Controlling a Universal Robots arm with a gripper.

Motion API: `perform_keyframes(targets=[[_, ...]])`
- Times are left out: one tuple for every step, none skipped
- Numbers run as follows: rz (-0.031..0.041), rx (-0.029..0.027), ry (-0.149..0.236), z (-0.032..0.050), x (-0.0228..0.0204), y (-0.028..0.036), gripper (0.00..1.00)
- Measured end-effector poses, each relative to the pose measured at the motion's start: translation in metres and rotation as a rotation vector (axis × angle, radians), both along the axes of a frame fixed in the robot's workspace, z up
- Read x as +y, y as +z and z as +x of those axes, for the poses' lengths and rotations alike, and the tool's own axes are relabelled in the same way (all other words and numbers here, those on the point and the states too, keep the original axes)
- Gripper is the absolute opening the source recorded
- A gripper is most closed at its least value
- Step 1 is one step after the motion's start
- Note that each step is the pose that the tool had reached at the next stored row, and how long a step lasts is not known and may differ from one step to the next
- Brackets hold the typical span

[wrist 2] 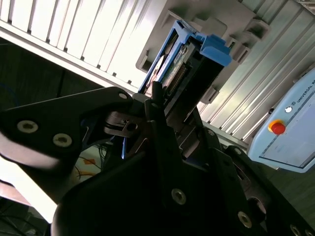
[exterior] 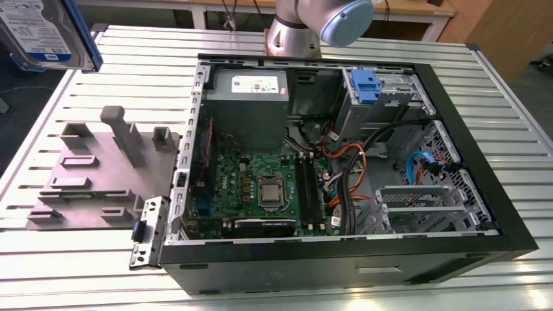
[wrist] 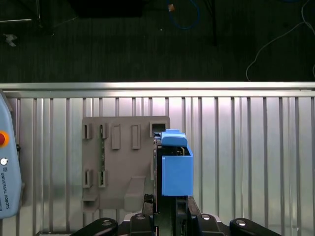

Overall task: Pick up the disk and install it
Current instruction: 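Pick up the disk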

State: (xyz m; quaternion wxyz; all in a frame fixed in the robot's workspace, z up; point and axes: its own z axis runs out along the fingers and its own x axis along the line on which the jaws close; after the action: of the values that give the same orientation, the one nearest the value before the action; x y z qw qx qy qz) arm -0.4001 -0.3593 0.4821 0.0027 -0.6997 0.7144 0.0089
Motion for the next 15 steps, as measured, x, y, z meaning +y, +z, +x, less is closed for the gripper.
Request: perform_keyframes(targets=[[-0.0001, 0.0001, 0.0, 0.0023, 0.0, 0.0, 0.35], [0.0, 0.0001, 0.0, 0.0045, 0.0, 0.0, 0.35], [0.0, 0.0, 0.0, 0.0065, 0.0, 0.0, 0.35], [0.0, -0.0001, 0.0, 0.0082, 0.0, -0.0001, 0.35], [0.0, 0.0, 0.0, 0.0095, 0.0, 0.0, 0.35], [0.0, 0.0, 0.0, 0.0097, 0.0, 0.0, 0.35], [0.0, -0.0001, 0.0, 0.0097, 0.0, 0.0, 0.35], [0.0, 0.0, 0.0, 0.0097, 0.0, 0.0, 0.35], [0.0, -0.0001, 0.0, 0.0097, 0.0, 0.0001, 0.35], [0.0, 0.0, 0.0, 0.0097, 0.0001, 0.0006, 0.35], [0.0, 0.0, 0.0, 0.0097, 0.0001, 0.0014, 0.35], [0.0, 0.0, 0.0, 0.0098, 0.0001, 0.0023, 0.35], [0.0, 0.0, 0.0, 0.0097, 0.0002, 0.0034, 0.35], [0.0, -0.0001, 0.0, 0.0097, 0.0003, 0.0048, 0.35], [0.0001, -0.0001, 0.0, 0.0097, 0.0004, 0.0064, 0.35]])
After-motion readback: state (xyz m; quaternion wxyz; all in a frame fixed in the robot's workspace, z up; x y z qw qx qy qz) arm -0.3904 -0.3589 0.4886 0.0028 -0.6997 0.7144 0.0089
